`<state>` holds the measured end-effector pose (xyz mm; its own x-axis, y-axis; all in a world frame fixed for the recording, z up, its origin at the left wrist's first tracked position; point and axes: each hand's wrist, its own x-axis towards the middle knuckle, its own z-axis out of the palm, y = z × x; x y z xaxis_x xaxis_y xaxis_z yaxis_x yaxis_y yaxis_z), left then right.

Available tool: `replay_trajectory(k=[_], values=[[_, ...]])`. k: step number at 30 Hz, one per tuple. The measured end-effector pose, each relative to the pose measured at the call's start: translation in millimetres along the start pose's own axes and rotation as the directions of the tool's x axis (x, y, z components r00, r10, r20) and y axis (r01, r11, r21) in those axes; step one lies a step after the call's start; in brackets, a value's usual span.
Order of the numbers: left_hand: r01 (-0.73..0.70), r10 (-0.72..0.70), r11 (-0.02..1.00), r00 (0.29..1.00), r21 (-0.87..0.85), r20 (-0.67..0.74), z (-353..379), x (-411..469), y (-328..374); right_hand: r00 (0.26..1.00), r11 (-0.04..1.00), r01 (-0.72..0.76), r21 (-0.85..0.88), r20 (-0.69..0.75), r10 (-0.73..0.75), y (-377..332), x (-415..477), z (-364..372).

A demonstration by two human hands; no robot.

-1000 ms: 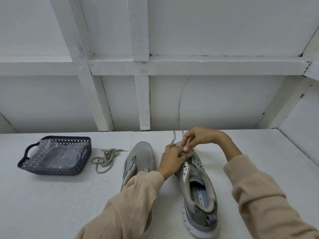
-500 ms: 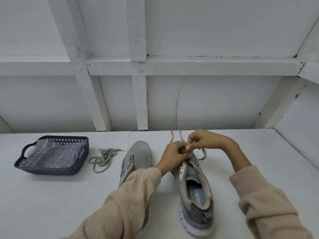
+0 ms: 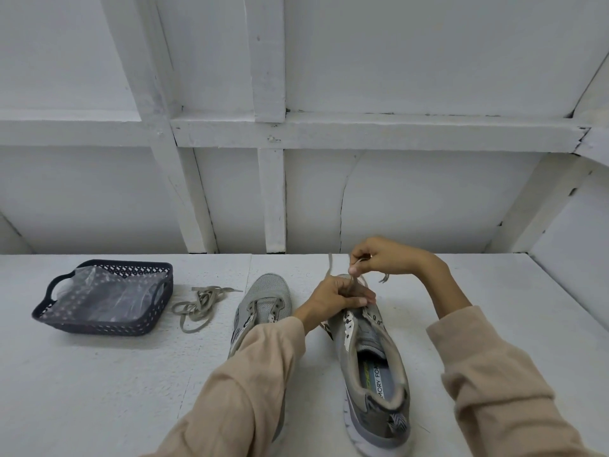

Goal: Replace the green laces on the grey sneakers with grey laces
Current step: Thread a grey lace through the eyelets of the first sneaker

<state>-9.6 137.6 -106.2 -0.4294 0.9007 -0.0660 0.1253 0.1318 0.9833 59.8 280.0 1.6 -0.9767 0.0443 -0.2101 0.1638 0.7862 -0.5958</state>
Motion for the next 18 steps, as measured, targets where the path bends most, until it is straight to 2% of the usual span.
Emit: replay_trajectory(k=[4, 8, 11, 13, 16, 18], values=[[-0.011, 0.011, 0.999, 1.000, -0.031, -0.006, 0, 1, -1, 0.999, 0.994, 0.046, 0.099, -0.027, -0.043, -12, 5, -13], [0.011, -0.010, 0.998, 1.000, -0.060, 0.020, 0, 3, -2, 0.990, 0.938, 0.138, 0.319, -0.051, -0.129, -25, 1, -30], [0.016, -0.014, 0.998, 0.999, -0.060, 0.034, -1, 3, -4, 0.978, 0.819, 0.208, 0.535, -0.115, -0.174, -34, -5, -40], [0.017, -0.015, 0.998, 0.999, -0.068, 0.033, -1, 4, -6, 0.958, 0.714, 0.286, 0.639, -0.217, -0.189, -42, -8, -48], [0.011, -0.009, 0.997, 1.000, -0.083, 0.023, 0, 5, -7, 0.918, 0.566, 0.387, 0.728, -0.362, -0.162, -53, -3, -57], [0.001, 0.001, 0.996, 1.000, -0.085, 0.025, 0, 5, -7, 0.913, 0.528, 0.384, 0.758, -0.396, -0.096, -56, 9, -57]])
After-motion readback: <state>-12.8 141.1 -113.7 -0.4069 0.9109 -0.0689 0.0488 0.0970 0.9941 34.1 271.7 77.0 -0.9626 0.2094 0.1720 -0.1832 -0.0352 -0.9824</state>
